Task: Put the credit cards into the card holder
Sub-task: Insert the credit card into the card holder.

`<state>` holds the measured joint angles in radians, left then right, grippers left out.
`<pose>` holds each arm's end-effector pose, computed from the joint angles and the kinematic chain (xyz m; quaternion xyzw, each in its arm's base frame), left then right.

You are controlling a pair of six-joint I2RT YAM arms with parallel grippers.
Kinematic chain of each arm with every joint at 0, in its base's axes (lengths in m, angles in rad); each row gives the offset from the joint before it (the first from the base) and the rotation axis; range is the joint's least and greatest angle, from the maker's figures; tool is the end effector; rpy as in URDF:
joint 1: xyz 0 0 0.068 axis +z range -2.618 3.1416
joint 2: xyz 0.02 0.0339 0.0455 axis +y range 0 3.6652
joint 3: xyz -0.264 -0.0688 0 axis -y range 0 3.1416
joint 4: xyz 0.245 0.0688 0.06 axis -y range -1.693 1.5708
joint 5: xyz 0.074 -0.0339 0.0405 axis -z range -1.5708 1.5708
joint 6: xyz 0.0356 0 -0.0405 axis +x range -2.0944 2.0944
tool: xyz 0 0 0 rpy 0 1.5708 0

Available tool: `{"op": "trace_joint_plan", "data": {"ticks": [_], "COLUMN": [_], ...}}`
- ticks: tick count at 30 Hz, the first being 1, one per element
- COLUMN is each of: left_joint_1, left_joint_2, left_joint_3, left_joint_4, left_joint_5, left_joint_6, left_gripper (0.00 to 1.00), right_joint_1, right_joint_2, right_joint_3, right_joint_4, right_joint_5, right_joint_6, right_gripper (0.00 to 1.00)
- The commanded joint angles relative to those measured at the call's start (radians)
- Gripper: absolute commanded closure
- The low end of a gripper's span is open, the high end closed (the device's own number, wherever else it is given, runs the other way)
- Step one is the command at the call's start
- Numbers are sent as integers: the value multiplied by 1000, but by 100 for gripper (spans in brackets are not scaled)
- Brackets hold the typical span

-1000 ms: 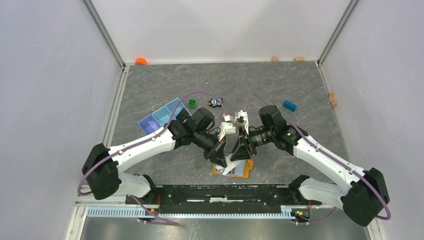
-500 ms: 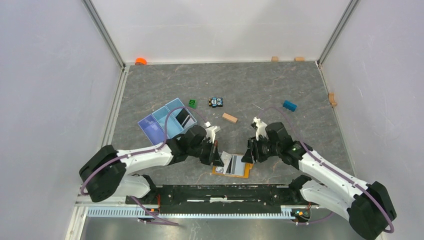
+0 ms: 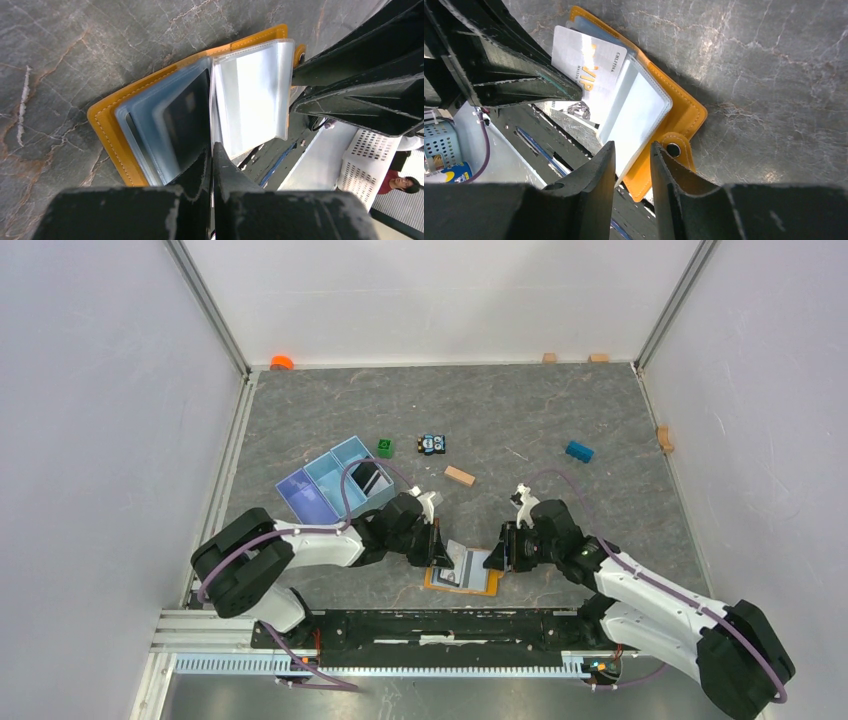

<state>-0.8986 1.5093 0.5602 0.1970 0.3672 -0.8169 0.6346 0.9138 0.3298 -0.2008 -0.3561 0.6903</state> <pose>0.1603 -0.2220 0.1395 0.1094 0.8982 -0.4055 0.1293 0.1313 0.1121 0.1616 -0.0425 0.9107 0.3608 0.1966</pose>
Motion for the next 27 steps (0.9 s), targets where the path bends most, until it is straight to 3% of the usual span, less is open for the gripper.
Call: {"op": "trace_joint_plan", "data": {"ticks": [1,21,27], "left_joint_1": [0,-8,-11], "left_joint_2": [15,75,47], "left_joint_3": [27,18,1], "left_joint_4": [-2,48,42], "left_joint_5": [-51,-14,-36], "left_joint_6": [-10,-65,-69], "left_gripper": [98,98,98], "right_joint_1": [11,37,45], "right_joint_2": [15,63,72], "right_joint_3": [-41,-180,-167], "right_joint_4": [92,291,191], "right_joint_5": [13,19,112], "right_joint_6": [57,145,117], "right_gripper": [64,60,76]}}
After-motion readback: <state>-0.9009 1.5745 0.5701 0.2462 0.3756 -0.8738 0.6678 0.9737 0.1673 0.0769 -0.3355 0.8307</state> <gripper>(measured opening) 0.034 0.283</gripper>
